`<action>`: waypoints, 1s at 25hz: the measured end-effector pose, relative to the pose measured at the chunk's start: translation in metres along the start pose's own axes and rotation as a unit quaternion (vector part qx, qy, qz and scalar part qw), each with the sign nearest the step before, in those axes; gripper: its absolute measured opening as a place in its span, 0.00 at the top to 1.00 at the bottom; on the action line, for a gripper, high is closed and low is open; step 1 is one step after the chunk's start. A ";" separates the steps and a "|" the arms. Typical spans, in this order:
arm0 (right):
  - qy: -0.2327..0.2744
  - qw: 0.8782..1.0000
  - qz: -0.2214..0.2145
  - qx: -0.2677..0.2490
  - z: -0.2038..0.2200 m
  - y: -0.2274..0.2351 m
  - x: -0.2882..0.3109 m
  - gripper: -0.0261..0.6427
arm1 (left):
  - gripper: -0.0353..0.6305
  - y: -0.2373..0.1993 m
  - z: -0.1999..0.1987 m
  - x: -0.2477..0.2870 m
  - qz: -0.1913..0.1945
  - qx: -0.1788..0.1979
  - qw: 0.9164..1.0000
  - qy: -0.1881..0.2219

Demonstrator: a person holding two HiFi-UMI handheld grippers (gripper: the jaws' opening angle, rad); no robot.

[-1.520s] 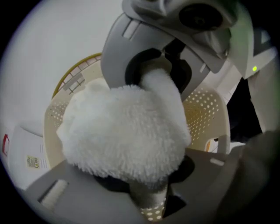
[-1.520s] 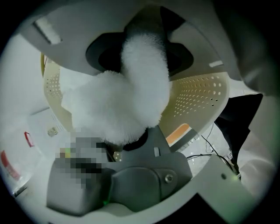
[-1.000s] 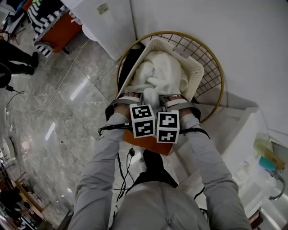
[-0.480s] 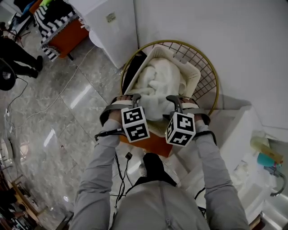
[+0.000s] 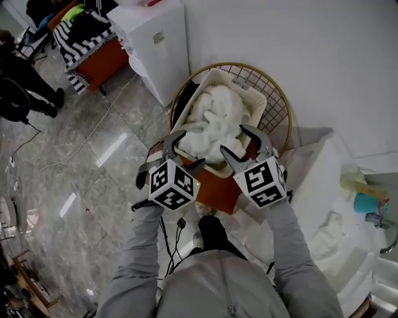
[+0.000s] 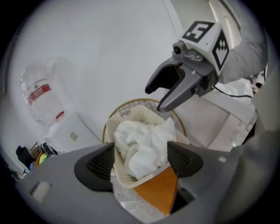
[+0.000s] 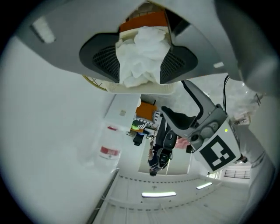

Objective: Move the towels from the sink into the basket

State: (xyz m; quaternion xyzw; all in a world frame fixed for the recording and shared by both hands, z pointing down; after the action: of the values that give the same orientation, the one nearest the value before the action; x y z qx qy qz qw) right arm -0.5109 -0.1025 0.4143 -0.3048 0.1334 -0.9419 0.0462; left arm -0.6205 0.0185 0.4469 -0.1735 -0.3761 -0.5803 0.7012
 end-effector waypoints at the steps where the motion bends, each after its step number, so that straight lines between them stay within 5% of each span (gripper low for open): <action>1: 0.015 1.000 0.010 0.014 -0.004 -0.003 -0.010 0.53 | 0.33 0.005 -0.001 -0.011 -0.011 -0.012 1.000 0.015; 8: 0.097 0.988 0.068 0.099 -0.018 -0.039 -0.110 0.53 | 0.34 0.063 -0.005 -0.101 -0.045 -0.070 0.989 0.123; 17: 0.152 0.963 0.147 0.165 0.022 -0.094 -0.264 0.53 | 0.34 0.177 -0.020 -0.172 -0.037 -0.019 0.983 0.176; 25: 0.122 0.944 0.226 0.209 0.095 -0.120 -0.375 0.53 | 0.34 0.266 -0.069 -0.175 0.023 0.032 0.974 0.223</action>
State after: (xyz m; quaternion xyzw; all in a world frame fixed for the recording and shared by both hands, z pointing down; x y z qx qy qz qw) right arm -0.1520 0.0546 0.3108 -0.1334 0.0038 -0.9435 0.3034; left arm -0.3539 0.1616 0.3257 -0.0257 -0.2242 -0.5757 0.7859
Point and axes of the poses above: the fingertips, and each gripper's own axes: x forward along the fingers, y to its right, z out of its underside, the point moved 9 cm from there along -x, backward along the fingers, and after that the axes turned 4 degrees about z, right-handed, at the moved point
